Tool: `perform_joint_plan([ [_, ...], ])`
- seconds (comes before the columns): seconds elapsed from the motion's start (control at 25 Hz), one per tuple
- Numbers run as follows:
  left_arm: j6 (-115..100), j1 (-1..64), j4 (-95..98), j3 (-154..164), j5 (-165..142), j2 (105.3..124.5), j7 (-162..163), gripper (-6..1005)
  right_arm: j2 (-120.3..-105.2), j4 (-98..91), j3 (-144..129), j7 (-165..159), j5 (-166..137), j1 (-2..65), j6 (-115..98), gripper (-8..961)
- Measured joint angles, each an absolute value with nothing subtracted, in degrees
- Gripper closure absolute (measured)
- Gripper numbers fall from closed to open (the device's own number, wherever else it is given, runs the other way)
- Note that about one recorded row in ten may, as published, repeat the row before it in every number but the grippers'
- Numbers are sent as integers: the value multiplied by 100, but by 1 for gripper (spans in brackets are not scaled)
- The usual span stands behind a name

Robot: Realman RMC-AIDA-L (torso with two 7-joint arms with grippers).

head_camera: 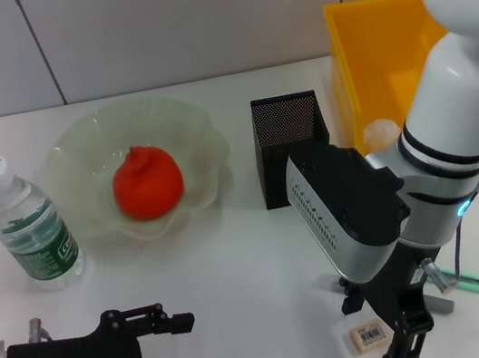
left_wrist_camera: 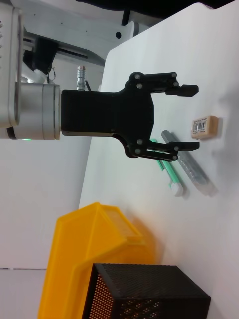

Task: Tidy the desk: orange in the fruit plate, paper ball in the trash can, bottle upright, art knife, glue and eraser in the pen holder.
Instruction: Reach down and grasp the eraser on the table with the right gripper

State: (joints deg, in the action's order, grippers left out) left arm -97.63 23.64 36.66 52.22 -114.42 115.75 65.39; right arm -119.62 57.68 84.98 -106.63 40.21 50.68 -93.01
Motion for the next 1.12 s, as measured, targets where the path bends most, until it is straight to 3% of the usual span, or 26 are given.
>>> perform_joint_plan([
  [0.32,-9680,2356,3643,5220,-11457,11597,6539,213,-11961,5759,8377,-10662,4026,5013,-9148,322],
  [0.72,-9675,2355,3643,5220,-11461,11626,6538,214,-11961,5753,8197,-10670,4026,4975,-8949,315],
  [0.92,-9675,2355,3646,5220,-11453,11629,6533,214,-11961,5747,8191,-10669,4026,4974,-8932,425],
  [1.12,-9673,2359,3647,5221,-11444,11628,6530,214,-11961,5747,8191,-10648,4052,4960,-8929,447],
])
